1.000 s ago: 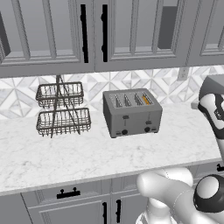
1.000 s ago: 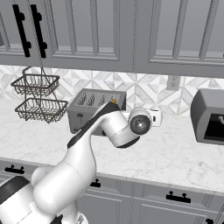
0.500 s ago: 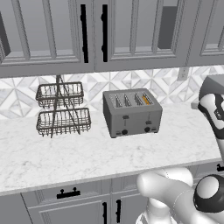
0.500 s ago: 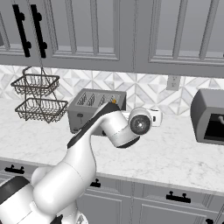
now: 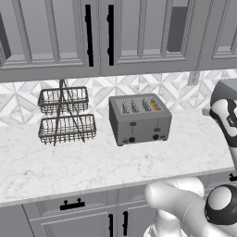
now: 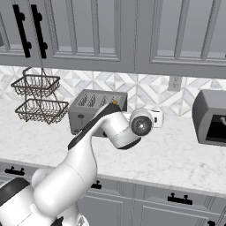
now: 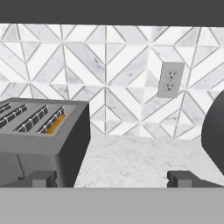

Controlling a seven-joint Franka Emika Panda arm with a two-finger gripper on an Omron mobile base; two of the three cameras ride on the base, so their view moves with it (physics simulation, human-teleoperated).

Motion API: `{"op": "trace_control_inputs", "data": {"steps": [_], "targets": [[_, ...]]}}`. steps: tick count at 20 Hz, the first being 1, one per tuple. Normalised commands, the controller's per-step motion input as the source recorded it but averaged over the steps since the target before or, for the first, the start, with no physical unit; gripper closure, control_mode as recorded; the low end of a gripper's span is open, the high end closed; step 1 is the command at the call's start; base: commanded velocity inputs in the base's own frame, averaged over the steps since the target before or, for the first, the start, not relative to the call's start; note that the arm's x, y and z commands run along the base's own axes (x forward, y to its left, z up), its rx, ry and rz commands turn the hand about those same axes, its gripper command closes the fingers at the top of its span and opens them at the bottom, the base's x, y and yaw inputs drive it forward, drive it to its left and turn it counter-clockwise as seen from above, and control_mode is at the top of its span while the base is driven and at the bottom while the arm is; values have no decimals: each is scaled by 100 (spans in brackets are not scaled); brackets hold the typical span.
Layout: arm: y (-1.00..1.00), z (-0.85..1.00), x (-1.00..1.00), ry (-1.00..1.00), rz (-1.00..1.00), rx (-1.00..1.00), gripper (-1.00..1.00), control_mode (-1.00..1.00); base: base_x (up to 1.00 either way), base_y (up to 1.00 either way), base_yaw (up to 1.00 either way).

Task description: Start the toaster. Once the lever pops up, take the bread to the plate on the dining counter.

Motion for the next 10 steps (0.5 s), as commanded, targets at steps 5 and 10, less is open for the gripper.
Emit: {"op": "trace_control_inputs", "data": {"steps": [5,10], "targets": [[0,0,0,0,0,0,-100,-100,0,0,0],[0,0,0,0,0,0,-100,-100,0,0,0]]}}
